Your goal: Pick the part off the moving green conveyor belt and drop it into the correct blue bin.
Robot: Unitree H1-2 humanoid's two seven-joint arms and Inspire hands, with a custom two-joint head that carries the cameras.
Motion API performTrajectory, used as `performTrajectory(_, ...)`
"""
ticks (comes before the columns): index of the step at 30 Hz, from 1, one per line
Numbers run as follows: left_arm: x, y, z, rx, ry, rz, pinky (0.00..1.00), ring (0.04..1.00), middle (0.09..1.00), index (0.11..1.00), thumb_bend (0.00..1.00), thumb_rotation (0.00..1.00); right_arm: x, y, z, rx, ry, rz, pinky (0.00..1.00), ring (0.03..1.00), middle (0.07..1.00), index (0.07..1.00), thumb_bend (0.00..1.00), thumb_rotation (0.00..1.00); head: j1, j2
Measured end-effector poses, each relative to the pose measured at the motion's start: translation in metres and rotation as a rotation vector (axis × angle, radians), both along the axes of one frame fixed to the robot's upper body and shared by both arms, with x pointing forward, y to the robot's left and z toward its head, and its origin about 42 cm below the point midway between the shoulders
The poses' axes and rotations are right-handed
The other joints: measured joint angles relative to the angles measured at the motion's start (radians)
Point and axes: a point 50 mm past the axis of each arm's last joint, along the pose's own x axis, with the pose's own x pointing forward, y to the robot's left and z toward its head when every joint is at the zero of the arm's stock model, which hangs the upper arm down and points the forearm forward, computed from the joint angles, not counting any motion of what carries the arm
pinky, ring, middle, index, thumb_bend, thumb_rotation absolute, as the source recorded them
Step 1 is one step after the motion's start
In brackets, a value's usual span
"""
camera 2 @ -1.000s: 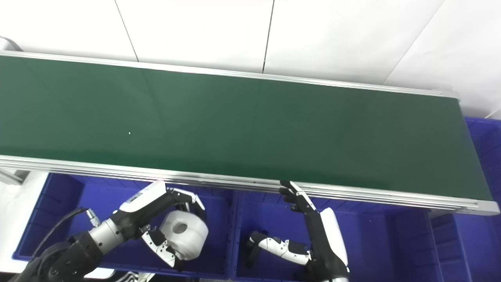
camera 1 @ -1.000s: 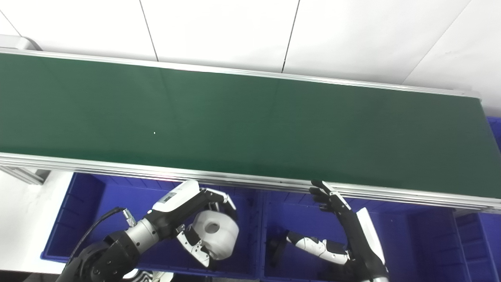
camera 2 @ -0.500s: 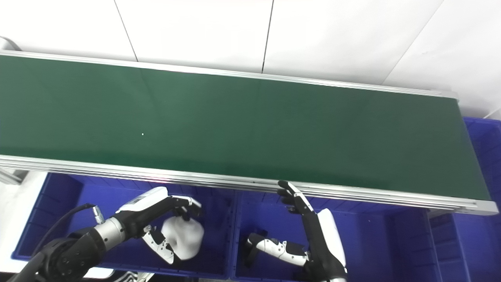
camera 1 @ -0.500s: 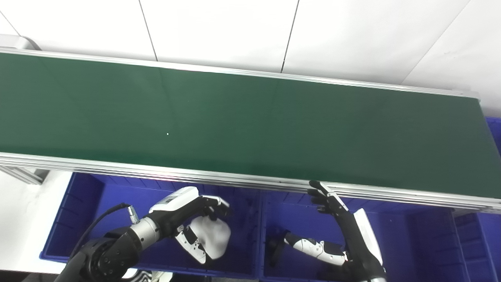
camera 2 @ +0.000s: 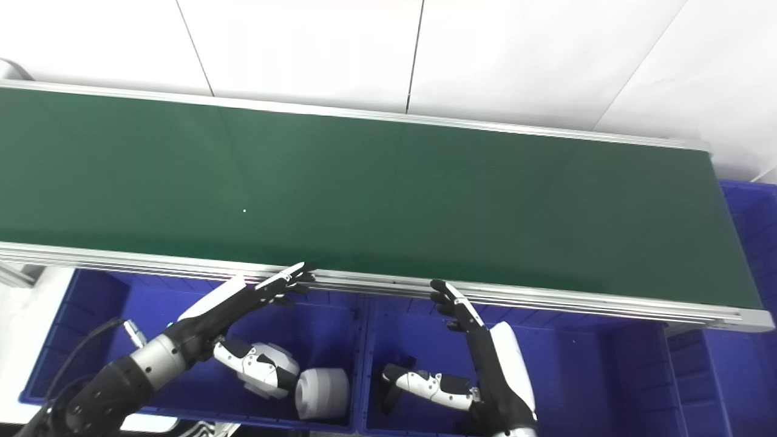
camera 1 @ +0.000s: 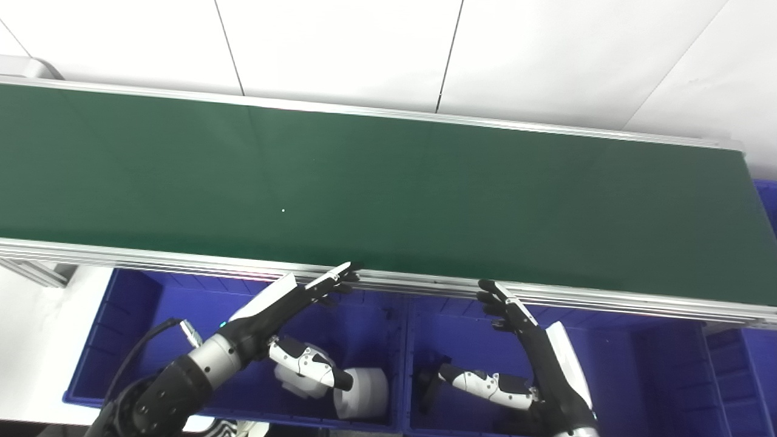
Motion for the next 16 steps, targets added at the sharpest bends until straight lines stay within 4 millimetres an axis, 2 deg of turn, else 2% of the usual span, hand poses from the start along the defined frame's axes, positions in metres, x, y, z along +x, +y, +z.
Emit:
performTrajectory(4, -0.007, -0.005, -0.002, -0.083, -0.027, 0.006, 0.91, 0.957, 0.988, 1.0, 0.73, 0.4, 0.0, 0.0, 0.0, 0.0, 0.0, 0.0, 0.79, 0.833, 0.847, 0.885, 0.81, 0.28, 0.005, -0.005)
performTrajectory(7, -0.009, -0.009, -0.004, -0.129, -0.033, 0.017, 0.91, 0.961, 0.991, 1.0, 0.73, 0.41, 0.0, 0.0, 0.0, 0.002, 0.001, 0.0, 0.8, 0.838, 0.849, 0.887, 0.81, 0.29, 0.003, -0.008)
performTrajectory(16, -0.009, -0.003, -0.014, -0.139, -0.051, 0.053, 0.89, 0.945, 0.979, 0.993, 0.72, 0.36, 0.0, 0.001, 0.0, 0.002, 0.001, 0.003, 0.79, 0.834, 0.851, 0.892, 0.81, 0.3, 0.003, -0.015)
